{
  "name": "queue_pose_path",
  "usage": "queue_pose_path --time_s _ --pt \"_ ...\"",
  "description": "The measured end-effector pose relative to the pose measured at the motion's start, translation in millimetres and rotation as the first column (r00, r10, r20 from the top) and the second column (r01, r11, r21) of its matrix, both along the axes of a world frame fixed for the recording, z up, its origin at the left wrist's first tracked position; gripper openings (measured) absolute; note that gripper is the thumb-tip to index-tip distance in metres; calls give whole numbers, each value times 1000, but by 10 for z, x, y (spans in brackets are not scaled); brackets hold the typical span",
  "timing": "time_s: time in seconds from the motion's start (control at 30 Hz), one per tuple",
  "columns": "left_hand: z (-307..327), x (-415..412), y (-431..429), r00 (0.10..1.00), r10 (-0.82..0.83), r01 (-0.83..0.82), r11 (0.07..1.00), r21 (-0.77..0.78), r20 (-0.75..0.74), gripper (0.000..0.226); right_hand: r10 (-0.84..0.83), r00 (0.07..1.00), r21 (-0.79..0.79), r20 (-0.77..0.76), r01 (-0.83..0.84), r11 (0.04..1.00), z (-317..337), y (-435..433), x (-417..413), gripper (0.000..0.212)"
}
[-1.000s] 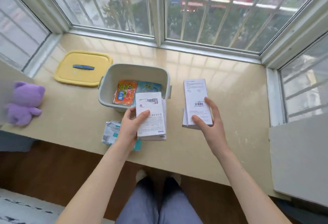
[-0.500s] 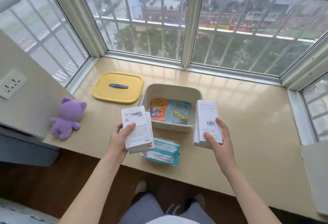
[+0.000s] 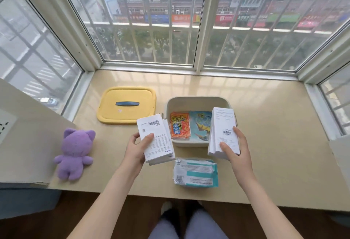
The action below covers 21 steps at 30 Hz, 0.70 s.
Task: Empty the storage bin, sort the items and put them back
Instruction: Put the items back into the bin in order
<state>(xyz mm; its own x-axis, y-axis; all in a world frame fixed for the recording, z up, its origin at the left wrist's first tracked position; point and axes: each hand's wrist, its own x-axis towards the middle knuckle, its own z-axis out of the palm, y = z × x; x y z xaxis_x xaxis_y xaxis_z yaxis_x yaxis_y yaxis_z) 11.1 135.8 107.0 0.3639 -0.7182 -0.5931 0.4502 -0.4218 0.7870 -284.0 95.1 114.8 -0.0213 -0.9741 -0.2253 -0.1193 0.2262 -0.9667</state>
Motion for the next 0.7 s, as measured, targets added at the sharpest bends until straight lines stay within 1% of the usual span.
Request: queue_pose_path --time_s 0.13,0.3,0.4,0.57,0.7 --pt "-176 -38 -386 999 -39 39 999 28 -2 51 10 1000 14 -7 -10 1000 -95 -289 56 60" --pt "-504 -227 -974 998 -65 66 996 57 -20 54 37 999 24 -28 -36 999 -371 -785 54 61" --pt "-770 -391 -1309 995 -99 100 993 65 -20 63 38 999 32 -19 -38 999 -582 -1060 53 60" --pt "-1309 -619 -1725 993 -116 118 988 101 -19 67 26 999 14 -47 -25 1000 -939 -1373 -37 60" --pt "-1703 -810 -1931 986 -156 164 971 172 -59 55 -7 999 2 -38 7 1000 -1171 -1508 -180 63"
